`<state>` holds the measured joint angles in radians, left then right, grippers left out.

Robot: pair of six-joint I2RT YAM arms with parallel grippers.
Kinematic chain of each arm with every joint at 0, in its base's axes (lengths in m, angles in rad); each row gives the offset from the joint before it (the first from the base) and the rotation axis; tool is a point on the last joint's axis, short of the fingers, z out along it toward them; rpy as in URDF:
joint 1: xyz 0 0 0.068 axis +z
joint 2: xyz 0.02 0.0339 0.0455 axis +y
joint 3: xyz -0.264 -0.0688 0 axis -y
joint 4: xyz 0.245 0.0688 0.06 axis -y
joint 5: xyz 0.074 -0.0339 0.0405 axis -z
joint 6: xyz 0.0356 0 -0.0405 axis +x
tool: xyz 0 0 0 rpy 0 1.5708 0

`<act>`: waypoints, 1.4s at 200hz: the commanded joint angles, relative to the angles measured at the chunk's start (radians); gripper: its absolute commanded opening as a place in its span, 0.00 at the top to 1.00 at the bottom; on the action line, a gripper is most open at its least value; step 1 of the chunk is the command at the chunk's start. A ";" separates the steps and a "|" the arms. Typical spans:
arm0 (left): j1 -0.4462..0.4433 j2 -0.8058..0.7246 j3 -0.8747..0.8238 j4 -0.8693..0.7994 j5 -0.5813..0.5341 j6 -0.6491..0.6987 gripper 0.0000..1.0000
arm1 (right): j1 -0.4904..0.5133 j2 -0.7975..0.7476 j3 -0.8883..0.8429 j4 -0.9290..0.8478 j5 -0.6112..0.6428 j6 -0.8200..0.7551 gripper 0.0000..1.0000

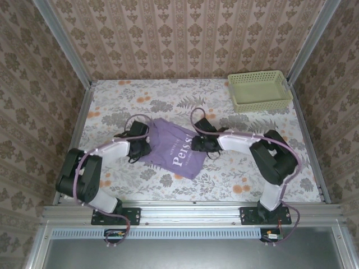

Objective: Fold the inside-out t-shirt

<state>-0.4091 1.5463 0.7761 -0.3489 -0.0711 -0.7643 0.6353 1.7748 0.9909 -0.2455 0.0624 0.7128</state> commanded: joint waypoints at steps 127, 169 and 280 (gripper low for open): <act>-0.120 -0.175 0.118 -0.131 -0.226 0.032 0.41 | 0.140 -0.293 0.015 -0.263 0.107 -0.007 0.14; -0.052 -0.258 -0.027 -0.010 -0.026 0.001 0.37 | -0.008 -0.008 0.277 -0.274 0.010 -0.202 0.08; -0.024 0.099 0.087 0.108 0.135 0.011 0.38 | -0.062 0.428 0.698 -0.371 -0.049 -0.363 0.11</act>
<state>-0.4309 1.5909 0.8120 -0.2695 0.0277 -0.7414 0.5781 2.1387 1.6073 -0.5533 0.0414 0.3950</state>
